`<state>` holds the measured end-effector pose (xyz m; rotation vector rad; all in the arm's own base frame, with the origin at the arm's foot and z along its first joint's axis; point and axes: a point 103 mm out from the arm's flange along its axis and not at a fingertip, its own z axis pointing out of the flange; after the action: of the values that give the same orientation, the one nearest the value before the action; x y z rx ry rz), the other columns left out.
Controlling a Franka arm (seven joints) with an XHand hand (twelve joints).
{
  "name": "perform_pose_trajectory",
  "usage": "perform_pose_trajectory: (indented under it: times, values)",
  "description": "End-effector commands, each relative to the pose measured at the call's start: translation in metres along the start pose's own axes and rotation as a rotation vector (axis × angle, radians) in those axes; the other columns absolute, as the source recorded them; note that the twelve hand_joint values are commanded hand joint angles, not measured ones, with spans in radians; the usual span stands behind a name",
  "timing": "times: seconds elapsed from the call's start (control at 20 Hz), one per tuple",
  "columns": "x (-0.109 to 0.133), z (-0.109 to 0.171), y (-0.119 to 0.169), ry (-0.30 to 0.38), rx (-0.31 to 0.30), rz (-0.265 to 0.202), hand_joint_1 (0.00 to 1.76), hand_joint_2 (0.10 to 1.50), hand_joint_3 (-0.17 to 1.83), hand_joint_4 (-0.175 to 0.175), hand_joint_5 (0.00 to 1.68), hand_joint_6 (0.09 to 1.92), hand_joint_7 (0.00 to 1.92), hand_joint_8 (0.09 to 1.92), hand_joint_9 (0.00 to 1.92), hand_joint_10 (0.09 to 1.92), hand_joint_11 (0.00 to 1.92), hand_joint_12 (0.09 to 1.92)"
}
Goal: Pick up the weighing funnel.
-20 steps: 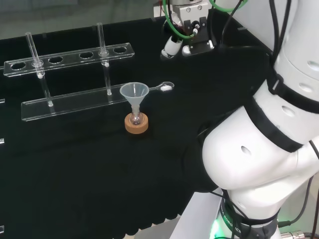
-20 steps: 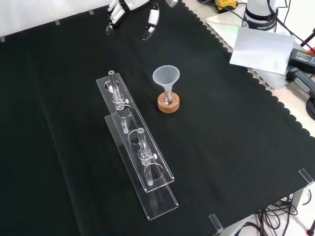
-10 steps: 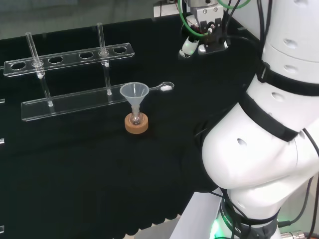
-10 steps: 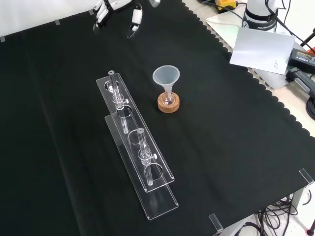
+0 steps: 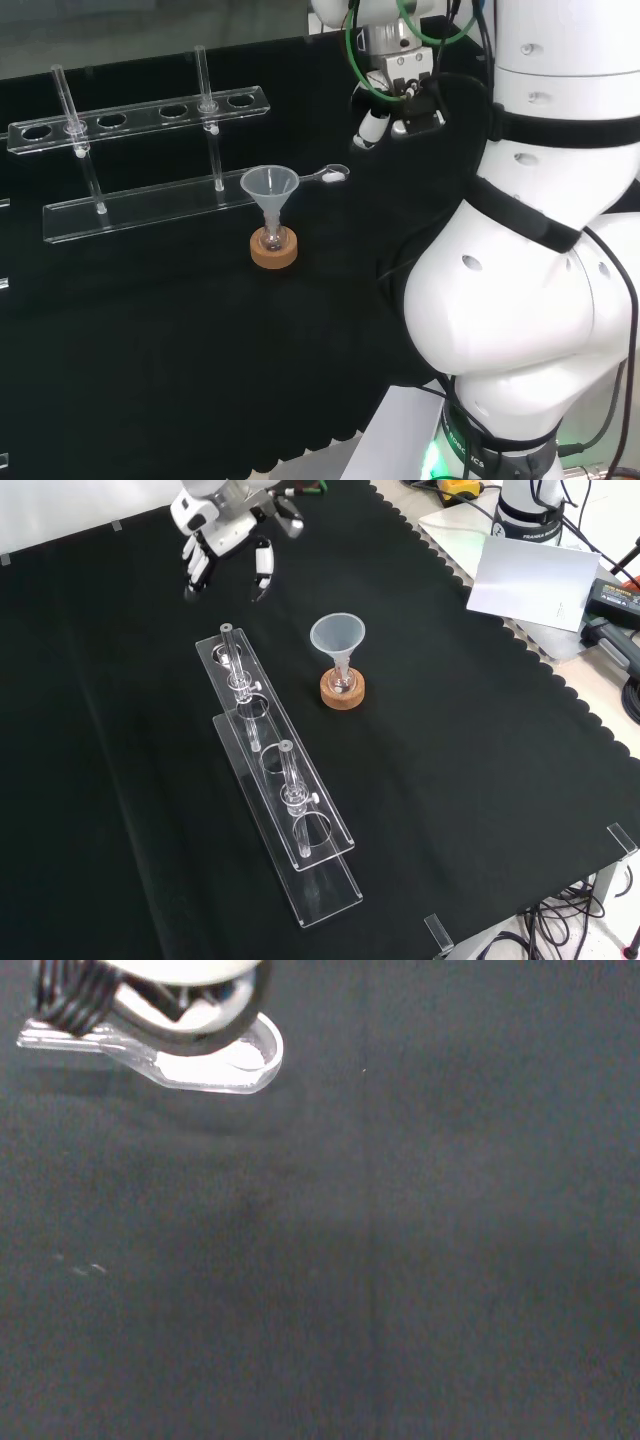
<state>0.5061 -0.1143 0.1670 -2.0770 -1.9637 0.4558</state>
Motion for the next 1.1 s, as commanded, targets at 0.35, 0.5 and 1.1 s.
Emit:
perform_pose_trajectory:
  times: [0.35,0.5,1.1]
  values:
    - [-0.002,0.039,0.048,0.036,0.026,-0.078,0.91,0.58,0.57,-0.016,0.5,0.09,0.49,0.66,0.71,0.51,0.39,1.33]
    - [-0.001,0.046,0.054,0.049,0.028,-0.085,0.91,0.58,0.57,-0.014,0.51,0.09,0.49,0.66,0.71,0.51,0.38,1.33]
    - [0.033,0.053,0.065,-0.044,0.045,-0.12,0.92,0.56,0.57,-0.011,0.55,0.09,0.49,0.66,0.72,0.51,0.38,1.33]
